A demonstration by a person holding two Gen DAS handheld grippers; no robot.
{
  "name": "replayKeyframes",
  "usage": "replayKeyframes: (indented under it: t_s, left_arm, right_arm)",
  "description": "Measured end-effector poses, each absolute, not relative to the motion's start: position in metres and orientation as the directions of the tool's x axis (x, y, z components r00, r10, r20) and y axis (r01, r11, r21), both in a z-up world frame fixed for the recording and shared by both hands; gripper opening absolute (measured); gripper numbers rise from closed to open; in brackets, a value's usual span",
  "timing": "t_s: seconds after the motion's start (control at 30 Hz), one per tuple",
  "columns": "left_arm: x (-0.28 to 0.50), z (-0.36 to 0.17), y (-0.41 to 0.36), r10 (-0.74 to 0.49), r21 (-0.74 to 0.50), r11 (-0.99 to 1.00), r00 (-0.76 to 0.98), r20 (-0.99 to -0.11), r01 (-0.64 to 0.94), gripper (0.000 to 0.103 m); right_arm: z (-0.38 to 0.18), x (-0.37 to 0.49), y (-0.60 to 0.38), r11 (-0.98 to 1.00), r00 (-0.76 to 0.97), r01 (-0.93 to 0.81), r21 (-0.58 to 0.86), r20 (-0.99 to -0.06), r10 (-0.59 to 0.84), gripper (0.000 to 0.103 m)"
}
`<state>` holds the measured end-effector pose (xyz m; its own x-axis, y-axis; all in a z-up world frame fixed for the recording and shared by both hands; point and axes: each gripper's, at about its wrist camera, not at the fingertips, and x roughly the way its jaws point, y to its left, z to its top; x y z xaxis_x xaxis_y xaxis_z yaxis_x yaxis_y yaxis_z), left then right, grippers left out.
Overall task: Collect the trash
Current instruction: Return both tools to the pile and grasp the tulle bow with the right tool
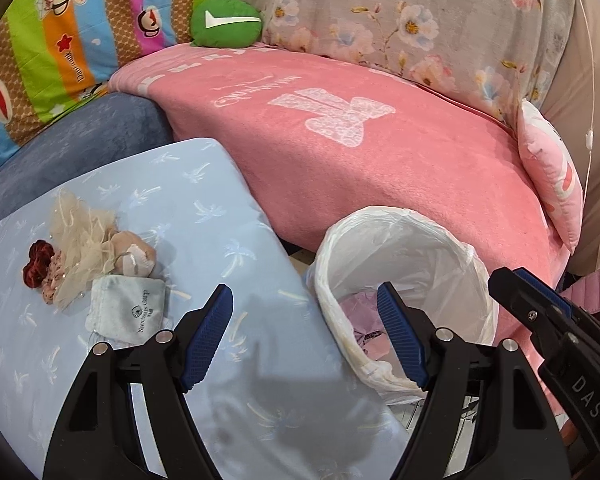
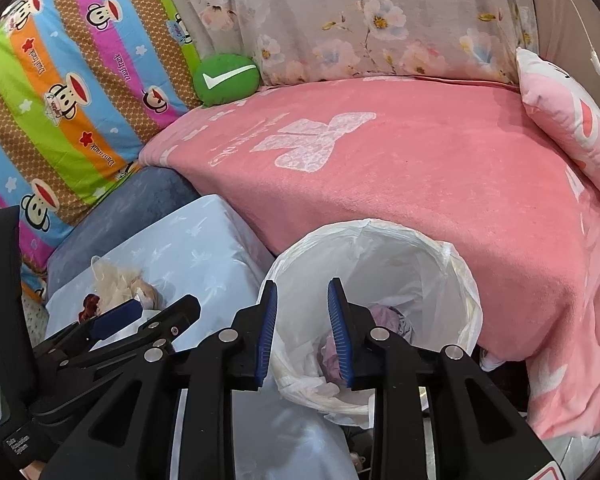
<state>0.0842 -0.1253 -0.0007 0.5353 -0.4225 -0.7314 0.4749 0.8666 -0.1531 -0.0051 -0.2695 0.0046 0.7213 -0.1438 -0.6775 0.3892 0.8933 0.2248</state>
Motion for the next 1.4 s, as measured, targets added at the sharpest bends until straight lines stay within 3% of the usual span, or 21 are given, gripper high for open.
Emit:
replayKeyframes:
  t_s: [0.17,0.8,1.4]
  left_arm:
    - [0.087,-0.004,-0.111,-0.407,-0.16,0.882,0.543,-0.735,0.444,0.071]
    - [0.103,-0.016,-0.041,-0.343,-0.184,0.93,0.572,-0.745,0.317,0.071]
    - [0.139,-0.042,0.067,-0.208,-0.194,0.977,0.596,-0.776,0.089,0.077]
  right_arm:
    - [0.003,-0.001,-0.254,0.906,0.721,0.366,0.214,-0.681,-0.13,0.032]
    - [-0.004,0.025,-0.196,0.946,0.706,0.267,0.183,-0.706,-0.062,0.033]
    - [-0.027,0.074,-0.118,0.978,0.665,0.135,0.16,-0.747,0.03,0.039]
